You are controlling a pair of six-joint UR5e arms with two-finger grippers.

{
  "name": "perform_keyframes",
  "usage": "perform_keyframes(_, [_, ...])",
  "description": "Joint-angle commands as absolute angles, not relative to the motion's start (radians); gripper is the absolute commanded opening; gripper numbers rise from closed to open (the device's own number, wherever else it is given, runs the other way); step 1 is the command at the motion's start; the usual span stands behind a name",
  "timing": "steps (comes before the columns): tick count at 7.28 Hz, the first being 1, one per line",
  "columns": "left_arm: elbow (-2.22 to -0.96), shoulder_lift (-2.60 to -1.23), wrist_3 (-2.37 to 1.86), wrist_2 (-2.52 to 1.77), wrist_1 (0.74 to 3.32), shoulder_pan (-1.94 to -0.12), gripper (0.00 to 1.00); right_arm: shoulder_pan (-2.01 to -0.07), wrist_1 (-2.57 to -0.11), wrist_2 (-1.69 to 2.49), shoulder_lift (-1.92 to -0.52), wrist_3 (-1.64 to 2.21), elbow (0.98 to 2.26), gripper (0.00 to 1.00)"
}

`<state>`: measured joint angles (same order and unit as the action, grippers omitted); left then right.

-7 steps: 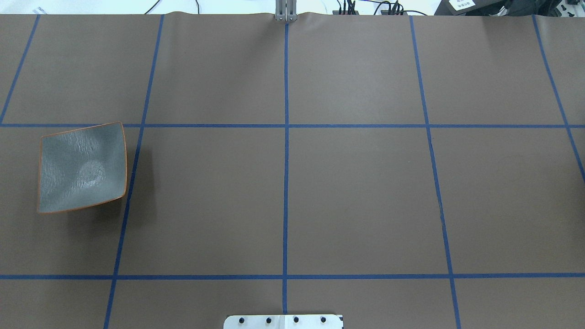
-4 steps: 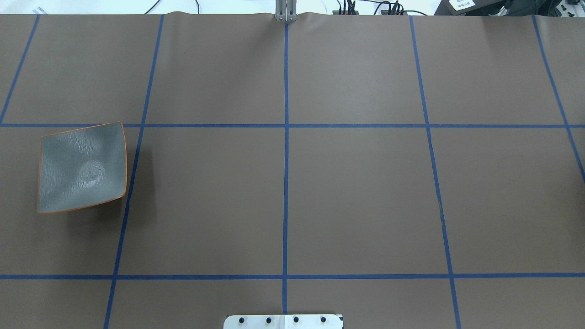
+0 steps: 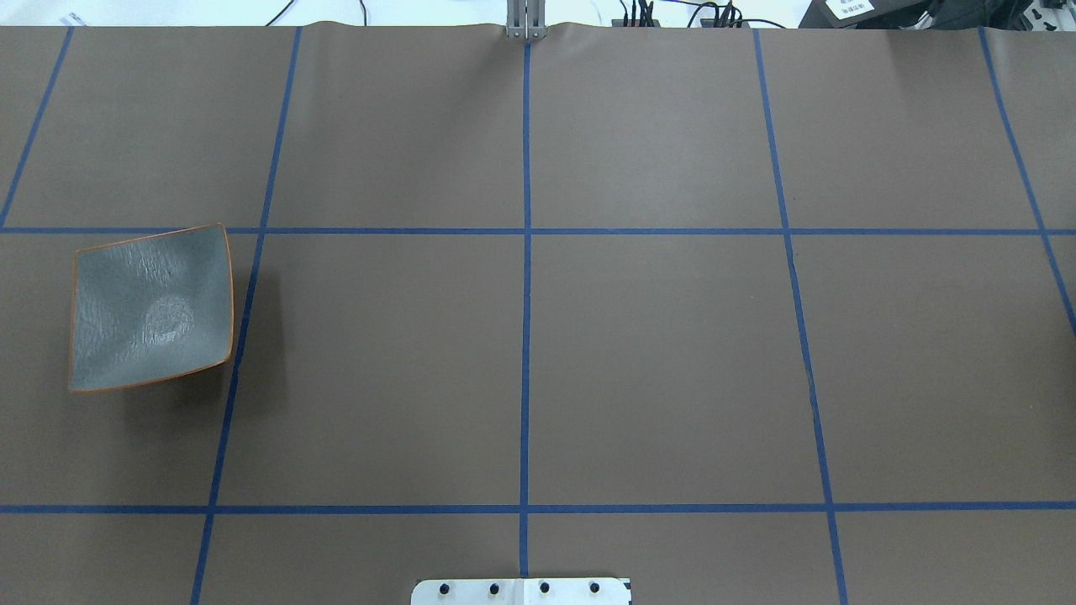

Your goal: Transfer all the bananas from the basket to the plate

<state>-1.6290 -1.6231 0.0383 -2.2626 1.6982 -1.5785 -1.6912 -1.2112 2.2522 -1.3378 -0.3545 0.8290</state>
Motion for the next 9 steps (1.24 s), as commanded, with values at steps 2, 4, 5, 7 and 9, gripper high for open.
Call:
perform_keyframes(2, [-1.634,-1.623,0.038,-2.263,1.698,-1.578,1.00,-1.692,-1.213,2.255,-1.347,-0.354,0.831,0.83])
perform_keyframes(4, [-1.634,-1.623,0.038,-2.263,1.698,-1.578,1.00,-1.692,-1.213,2.258,-1.362,-0.354,0.844,0.77])
perform_keyframes(5, [-1.634,-1.623,0.038,-2.263,1.698,-1.578,1.00,-1.692,-1.213,2.260,-1.367,-0.354,0.845,0.73])
perform_keyframes(7, [-1.632,-1.623,0.037,-2.263,1.697,-1.578,1.00,-1.692,-1.215,2.261,-1.368,-0.350,0.857,0.62])
perform_keyframes(9, [-1.631,-1.623,0.031,-2.263,1.697,-1.578,1.00,-1.692,-1.306,2.263,-1.368,-0.337,0.926,0.00])
